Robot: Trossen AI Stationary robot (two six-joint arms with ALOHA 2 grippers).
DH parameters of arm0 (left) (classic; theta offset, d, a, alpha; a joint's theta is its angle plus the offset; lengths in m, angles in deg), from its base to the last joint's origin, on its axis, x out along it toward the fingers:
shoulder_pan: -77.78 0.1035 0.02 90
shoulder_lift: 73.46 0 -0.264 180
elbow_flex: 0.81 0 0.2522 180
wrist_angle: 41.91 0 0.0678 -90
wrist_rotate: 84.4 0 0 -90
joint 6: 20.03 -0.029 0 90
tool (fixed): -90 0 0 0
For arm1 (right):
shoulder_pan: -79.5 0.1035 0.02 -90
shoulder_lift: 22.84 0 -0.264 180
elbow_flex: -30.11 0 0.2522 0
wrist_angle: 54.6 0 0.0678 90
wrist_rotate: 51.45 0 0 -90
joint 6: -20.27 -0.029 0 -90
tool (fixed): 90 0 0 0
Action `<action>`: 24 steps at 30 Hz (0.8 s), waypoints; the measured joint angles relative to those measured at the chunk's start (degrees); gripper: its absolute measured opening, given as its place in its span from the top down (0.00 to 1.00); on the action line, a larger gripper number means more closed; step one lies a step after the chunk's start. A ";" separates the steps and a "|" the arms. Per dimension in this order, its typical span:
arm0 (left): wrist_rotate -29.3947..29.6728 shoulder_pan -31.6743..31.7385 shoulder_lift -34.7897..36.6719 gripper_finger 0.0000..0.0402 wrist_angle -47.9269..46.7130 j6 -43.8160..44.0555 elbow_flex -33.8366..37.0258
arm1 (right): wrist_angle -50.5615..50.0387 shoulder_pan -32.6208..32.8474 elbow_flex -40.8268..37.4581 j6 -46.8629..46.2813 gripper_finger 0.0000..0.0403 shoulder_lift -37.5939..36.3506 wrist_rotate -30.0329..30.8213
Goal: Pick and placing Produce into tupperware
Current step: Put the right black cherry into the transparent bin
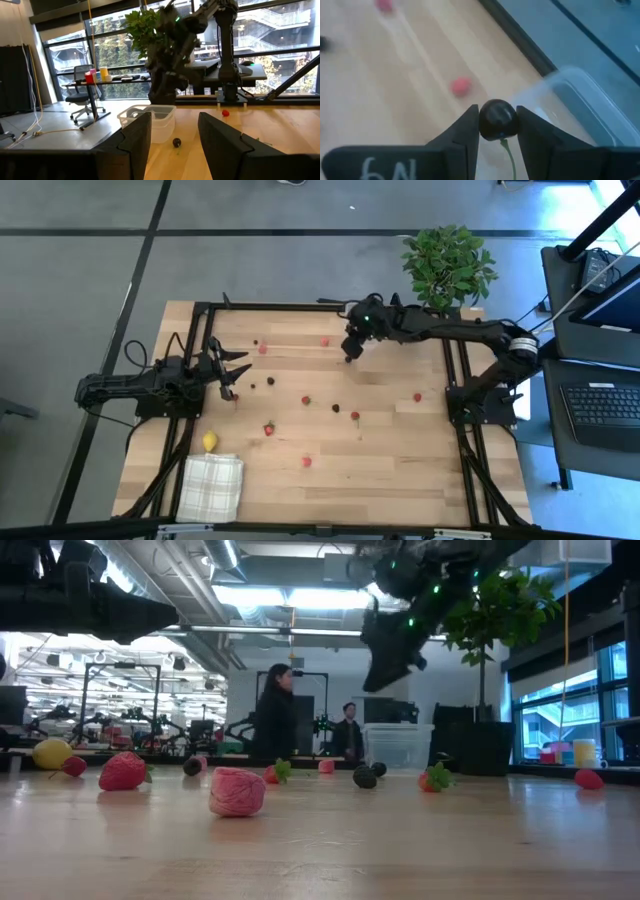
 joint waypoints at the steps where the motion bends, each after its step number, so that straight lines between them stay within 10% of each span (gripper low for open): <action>1: 0.00 0.02 0.00 0.61 0.02 0.00 -0.02 | -0.09 -0.82 0.00 -0.03 0.72 0.92 0.09; 24: 0.00 0.00 0.00 0.61 -0.08 -0.02 -0.02 | -0.70 -8.04 0.11 -0.47 0.70 14.31 -0.07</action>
